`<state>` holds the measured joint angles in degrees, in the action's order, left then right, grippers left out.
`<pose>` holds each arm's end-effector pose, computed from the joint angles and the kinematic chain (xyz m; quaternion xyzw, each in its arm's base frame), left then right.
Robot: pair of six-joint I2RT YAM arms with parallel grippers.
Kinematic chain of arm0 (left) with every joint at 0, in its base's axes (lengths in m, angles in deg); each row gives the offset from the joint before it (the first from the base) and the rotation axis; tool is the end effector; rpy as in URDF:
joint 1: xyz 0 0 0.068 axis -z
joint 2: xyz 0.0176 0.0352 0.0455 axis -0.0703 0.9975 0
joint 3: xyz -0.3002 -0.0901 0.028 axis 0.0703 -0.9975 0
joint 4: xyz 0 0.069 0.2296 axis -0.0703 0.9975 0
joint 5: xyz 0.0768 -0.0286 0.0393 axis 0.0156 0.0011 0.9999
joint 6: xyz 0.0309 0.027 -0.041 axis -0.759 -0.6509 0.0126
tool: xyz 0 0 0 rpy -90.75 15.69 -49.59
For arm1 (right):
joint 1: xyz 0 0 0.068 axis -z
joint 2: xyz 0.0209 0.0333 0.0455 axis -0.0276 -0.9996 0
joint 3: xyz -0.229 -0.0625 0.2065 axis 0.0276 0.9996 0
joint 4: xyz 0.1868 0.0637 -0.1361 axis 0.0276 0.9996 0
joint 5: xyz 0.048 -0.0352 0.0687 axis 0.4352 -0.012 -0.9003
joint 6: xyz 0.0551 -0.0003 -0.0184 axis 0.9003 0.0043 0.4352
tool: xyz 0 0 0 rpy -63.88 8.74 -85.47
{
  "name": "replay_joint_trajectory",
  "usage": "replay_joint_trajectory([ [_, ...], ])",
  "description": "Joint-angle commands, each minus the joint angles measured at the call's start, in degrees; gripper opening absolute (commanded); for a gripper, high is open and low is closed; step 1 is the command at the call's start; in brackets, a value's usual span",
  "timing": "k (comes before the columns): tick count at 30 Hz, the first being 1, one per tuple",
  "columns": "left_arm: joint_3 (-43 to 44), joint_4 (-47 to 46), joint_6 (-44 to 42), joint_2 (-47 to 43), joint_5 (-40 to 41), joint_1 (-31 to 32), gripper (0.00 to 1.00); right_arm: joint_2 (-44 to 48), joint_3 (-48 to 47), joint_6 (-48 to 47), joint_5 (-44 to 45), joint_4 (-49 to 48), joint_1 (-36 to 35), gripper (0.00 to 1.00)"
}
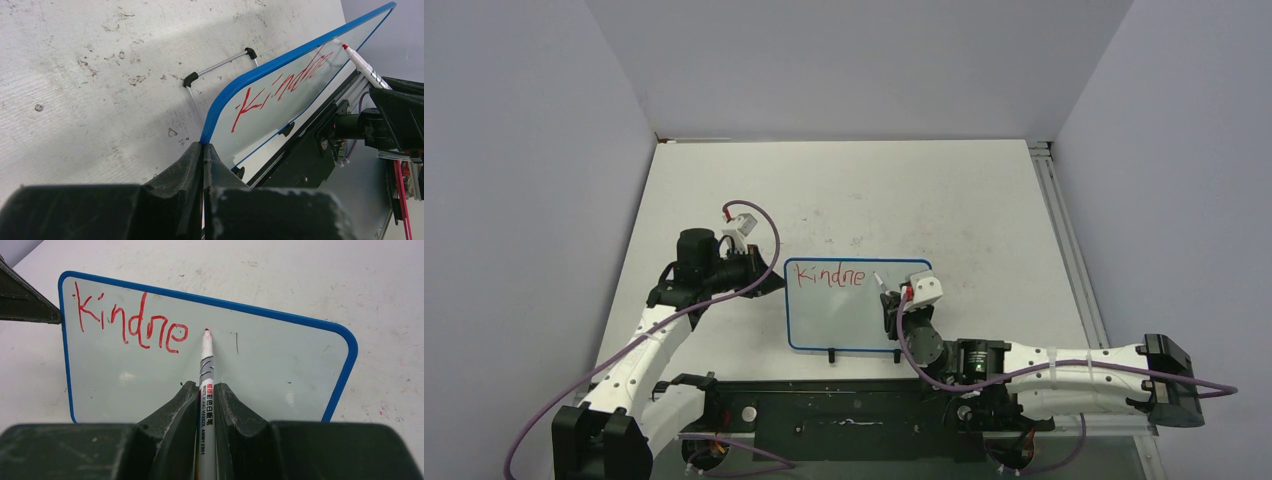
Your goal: Write a sentence on the whiteboard
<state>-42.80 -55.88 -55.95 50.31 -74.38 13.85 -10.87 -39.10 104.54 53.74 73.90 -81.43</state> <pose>0.1526 -0.0522 0.2834 0.0739 0.8593 -0.3848 0.3286 0.0599 0.1486 0.2929 -0.1145 0.7690 0.1904 0.5994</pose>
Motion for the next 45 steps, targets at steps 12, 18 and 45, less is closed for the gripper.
replay_joint_trajectory([
  [12, 2.12, -0.73, -0.09, -0.4, -1.59, 0.69, 0.0, -2.4, -1.49, -1.71, -3.3, -4.34, 2.16, 0.05],
  [18, 2.15, -0.73, -0.09, -0.53, -1.58, 0.68, 0.0, -2.26, -1.09, -0.37, -3.91, -2.94, 2.12, 0.05],
  [45, 2.16, -0.81, -0.09, -0.62, -1.79, 0.72, 0.0, 1.54, 0.31, 7.52, -0.2, 9.13, -0.4, 0.05],
])
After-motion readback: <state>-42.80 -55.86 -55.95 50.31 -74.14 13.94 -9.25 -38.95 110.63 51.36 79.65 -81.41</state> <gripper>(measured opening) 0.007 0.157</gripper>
